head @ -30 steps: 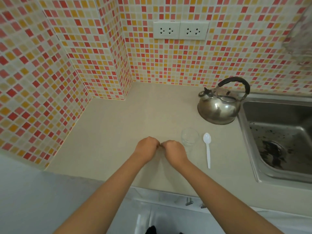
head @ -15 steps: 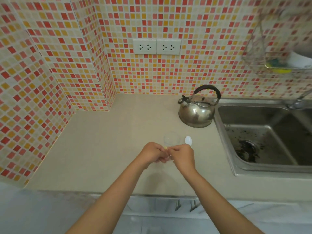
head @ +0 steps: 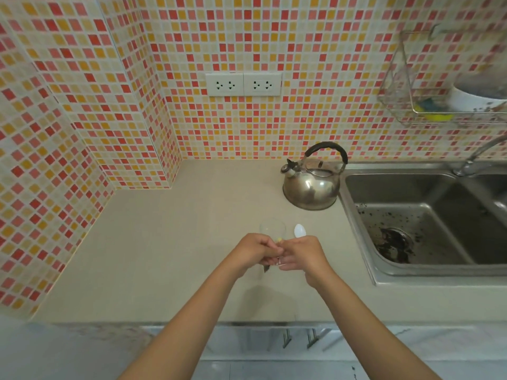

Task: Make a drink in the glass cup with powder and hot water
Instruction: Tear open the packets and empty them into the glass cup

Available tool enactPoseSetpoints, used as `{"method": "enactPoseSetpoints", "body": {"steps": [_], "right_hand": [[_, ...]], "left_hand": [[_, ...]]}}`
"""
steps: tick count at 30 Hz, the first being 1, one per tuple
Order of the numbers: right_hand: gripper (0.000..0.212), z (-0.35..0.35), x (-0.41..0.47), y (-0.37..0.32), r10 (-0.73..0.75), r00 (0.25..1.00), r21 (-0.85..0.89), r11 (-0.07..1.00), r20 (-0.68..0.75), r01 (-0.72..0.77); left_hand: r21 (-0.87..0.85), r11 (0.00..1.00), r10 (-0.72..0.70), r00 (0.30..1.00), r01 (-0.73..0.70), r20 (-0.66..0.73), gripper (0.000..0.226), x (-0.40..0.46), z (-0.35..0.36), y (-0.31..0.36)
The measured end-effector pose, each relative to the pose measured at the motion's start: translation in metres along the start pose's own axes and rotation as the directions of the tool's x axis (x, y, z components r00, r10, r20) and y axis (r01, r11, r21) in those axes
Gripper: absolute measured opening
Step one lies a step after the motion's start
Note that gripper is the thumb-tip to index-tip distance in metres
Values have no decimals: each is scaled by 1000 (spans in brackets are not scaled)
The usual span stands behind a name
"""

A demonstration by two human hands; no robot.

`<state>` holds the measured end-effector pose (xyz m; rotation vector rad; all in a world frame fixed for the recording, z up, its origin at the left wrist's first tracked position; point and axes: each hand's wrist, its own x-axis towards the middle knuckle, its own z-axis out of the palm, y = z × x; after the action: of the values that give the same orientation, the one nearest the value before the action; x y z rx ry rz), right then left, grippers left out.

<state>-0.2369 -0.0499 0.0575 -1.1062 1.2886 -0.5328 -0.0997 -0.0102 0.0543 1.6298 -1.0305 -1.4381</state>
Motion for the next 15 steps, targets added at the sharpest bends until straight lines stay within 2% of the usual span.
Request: {"method": "enactPoseSetpoints", "body": {"steps": [7, 8, 11, 13, 15], "right_hand": [[34, 0, -6, -19, -11, 1000, -83, 996, -4, 10], [32, 0, -7, -22, 1, 1000, -130, 992, -2, -1], [10, 1, -8, -32, 19, 1000, -297, 955, 21, -12], [14, 3, -9, -34, -32, 999, -396, 918, -2, 29], [18, 7, -10, -33, -147, 988, -484, 869, -48, 105]], "left_hand": [[-8, 998, 62, 998, -62, -22, 21, -2, -5, 2], [1, 997, 76, 997, -76, -33, 20, -3, -4, 2], [44, 993, 115, 992, -112, -57, 19, -7, -2, 3], [86, 989, 132, 986, -123, -104, 19, -9, 3, 6], [153, 979, 166, 966, -138, -196, 19, -11, 9, 9]]}}
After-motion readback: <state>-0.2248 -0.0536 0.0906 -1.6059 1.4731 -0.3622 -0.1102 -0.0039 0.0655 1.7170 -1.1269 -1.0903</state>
